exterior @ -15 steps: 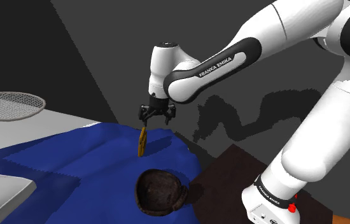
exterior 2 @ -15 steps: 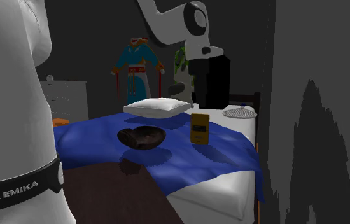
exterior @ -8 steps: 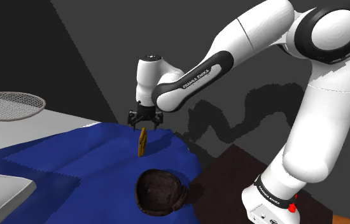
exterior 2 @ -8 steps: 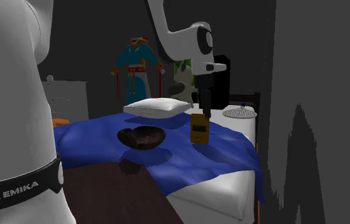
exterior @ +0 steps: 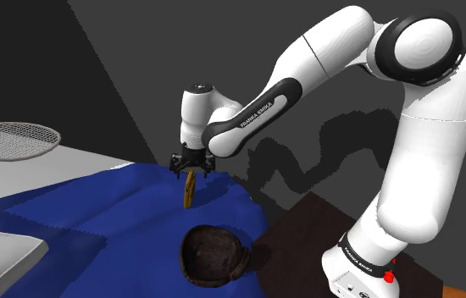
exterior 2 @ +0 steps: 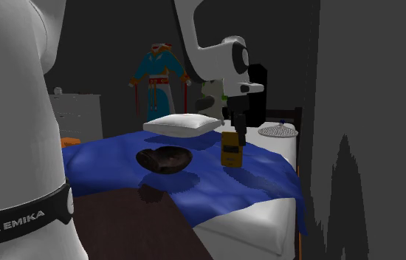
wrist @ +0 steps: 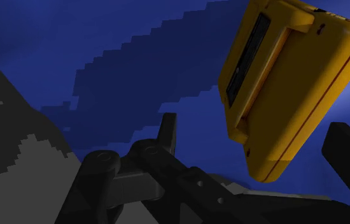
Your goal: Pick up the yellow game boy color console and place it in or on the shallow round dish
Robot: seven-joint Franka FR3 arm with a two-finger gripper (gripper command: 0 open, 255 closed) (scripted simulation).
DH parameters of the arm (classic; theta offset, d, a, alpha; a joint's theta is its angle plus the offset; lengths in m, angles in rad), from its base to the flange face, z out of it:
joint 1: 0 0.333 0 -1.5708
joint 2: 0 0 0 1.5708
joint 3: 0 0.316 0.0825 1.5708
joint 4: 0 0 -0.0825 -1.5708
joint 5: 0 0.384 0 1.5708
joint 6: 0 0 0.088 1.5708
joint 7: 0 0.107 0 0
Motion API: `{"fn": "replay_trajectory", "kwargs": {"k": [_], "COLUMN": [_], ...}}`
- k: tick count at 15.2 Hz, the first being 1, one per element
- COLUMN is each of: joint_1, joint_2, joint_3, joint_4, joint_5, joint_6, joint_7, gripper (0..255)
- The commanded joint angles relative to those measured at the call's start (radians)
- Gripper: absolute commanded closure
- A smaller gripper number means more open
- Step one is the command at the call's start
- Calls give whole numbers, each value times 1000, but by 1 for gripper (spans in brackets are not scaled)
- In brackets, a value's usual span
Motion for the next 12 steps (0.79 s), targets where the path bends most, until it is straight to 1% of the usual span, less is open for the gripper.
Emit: {"fn": "replay_trajectory", "kwargs": {"k": [1,5,6,12], "joint_1": [0,0,0,0], "joint_2": [1,1,1,0], "joint_3": [0,0,0,0], "joint_4": [0,0,0,-1], "joint_5": [-1,-1,-1,-1], "joint_6": [1,1,1,1], "joint_7": [1,1,1,1], "gripper": [0,0,255,255]}}
